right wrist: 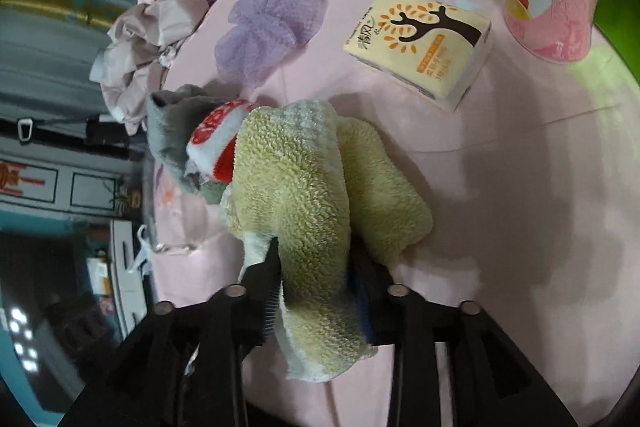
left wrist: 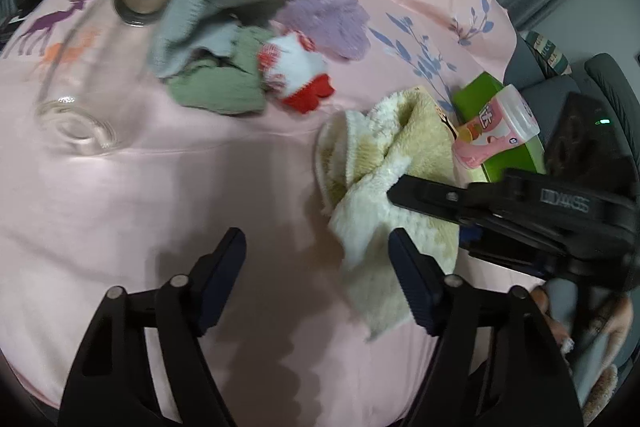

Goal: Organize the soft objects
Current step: 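Grasp the yellow-white towel with the right tool and lift it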

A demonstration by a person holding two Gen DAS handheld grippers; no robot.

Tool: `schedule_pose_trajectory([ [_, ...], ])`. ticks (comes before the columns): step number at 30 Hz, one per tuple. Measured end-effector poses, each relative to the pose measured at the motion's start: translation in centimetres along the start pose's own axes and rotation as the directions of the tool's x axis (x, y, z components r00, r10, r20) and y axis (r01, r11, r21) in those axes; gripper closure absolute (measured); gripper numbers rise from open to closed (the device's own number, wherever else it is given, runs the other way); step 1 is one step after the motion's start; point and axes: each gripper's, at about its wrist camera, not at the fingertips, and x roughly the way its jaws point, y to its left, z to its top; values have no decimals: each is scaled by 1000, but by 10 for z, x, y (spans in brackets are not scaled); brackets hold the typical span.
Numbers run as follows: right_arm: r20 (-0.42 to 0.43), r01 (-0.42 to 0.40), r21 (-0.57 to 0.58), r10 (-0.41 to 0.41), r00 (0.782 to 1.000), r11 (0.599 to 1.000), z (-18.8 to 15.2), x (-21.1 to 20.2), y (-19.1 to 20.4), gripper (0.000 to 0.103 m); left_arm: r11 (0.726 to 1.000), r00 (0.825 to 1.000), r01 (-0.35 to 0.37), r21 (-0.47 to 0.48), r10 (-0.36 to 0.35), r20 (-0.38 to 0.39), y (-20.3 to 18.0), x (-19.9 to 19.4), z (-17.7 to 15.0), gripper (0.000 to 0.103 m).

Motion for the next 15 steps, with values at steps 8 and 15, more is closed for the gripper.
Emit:
schedule_pose_trajectory([
  [8,117,43,-93,-32,993,995,1,-42,9,30,1000,1000,24,3,-24,-10,-7,15,17,37],
  [15,93,72,-109,-62,994,991,20,-13,-7,27,999,999,3,38,-1,-42,-12,31,22,35],
])
